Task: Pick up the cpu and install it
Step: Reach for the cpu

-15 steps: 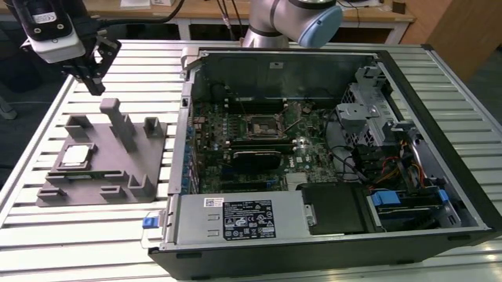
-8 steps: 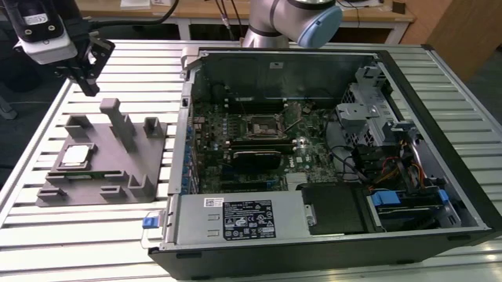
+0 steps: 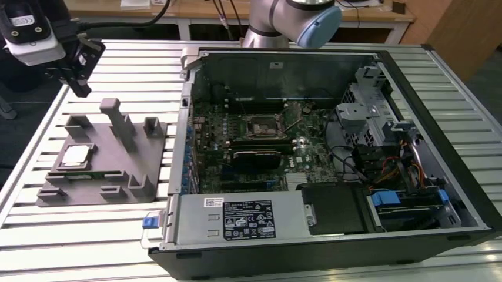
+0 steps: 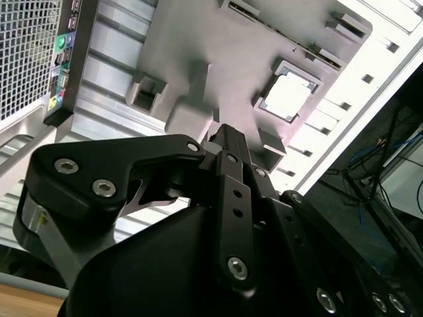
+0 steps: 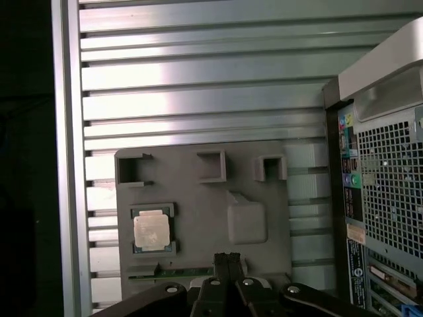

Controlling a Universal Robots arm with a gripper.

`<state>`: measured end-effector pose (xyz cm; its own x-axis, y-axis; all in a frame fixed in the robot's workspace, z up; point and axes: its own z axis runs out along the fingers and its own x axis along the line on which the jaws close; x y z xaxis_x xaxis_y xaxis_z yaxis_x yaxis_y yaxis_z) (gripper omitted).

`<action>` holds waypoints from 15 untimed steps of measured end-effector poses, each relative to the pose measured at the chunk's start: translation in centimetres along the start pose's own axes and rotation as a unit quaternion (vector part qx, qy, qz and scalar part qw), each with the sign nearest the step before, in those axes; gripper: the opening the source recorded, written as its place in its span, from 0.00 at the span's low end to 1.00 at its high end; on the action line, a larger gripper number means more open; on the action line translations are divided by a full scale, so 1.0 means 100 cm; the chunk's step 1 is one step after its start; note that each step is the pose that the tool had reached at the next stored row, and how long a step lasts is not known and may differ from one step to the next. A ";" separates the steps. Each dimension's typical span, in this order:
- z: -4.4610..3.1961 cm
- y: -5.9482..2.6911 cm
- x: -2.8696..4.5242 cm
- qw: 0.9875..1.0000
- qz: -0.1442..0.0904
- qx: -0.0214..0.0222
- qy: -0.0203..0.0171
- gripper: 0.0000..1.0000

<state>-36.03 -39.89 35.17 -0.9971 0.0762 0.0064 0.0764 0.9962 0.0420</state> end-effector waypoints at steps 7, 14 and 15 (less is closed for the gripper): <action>0.0014 -0.0008 0.0103 1.000 0.000 0.000 0.001 0.11; 0.0026 -0.0019 0.0228 1.000 0.000 0.000 0.001 0.11; 0.0027 -0.0021 0.0255 1.000 0.000 0.000 0.001 0.11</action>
<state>-38.59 -39.89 34.91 -0.9971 0.0762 0.0088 0.0765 0.9962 0.0418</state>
